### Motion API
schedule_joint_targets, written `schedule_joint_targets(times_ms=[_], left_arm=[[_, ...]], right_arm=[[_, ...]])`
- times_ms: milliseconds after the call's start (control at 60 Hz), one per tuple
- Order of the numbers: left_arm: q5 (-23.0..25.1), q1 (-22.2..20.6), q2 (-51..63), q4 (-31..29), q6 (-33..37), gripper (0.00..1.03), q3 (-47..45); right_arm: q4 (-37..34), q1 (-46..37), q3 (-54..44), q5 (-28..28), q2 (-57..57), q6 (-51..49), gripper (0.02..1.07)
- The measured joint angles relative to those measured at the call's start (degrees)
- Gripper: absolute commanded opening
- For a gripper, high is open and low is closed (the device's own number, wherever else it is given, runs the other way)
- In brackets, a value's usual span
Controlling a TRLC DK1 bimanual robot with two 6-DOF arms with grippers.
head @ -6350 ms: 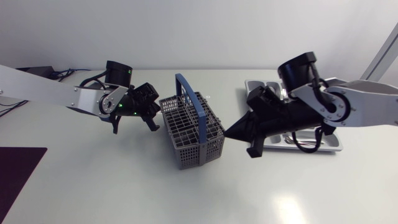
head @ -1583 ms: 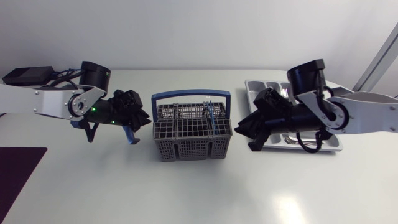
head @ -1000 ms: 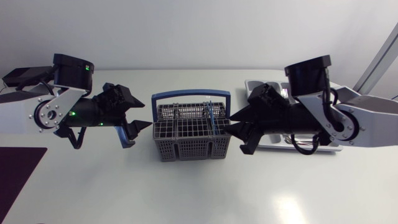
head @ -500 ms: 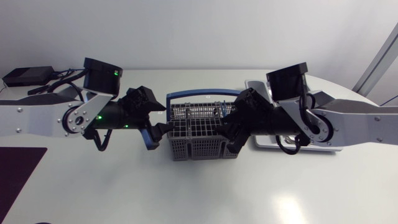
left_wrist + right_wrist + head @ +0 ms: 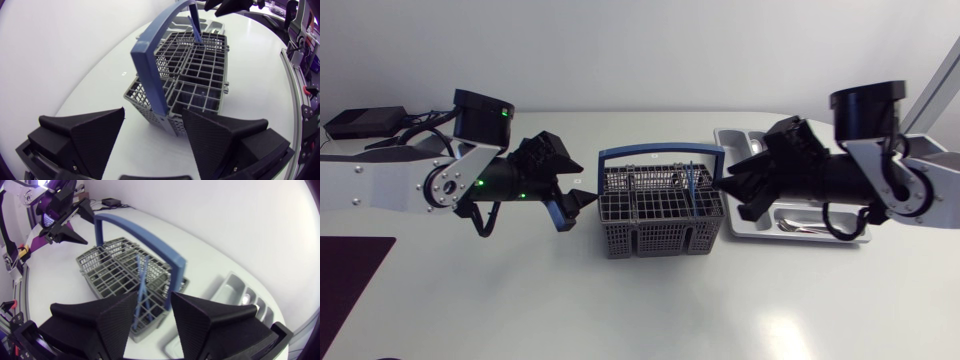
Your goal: Unload the cutlery basket into the drawer organizer.
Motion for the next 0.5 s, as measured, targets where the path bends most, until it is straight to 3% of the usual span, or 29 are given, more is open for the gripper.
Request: schedule_joint_targets(times_ms=[83,267,350,500], left_arm=[[0.0,1.1,-0.4,0.0,0.0,0.85,-0.5],[0.0,2.8,-0.2,0.0,0.2,0.55,-0.9],[0.0,3.5,0.0,0.0,0.2,0.46,-0.9],[0.1,4.8,0.0,-0.7,0.7,0.46,-1.1]], right_arm=[[-0.1,-2.9,0.0,0.1,-1.3,-0.6,0.16],[0.0,-4.0,0.4,2.1,5.4,-1.2,0.13],[0.0,-4.0,1.3,2.8,9.3,-1.2,0.12],[0.0,-3.6,3.2,3.0,14.0,-1.2,0.12]])
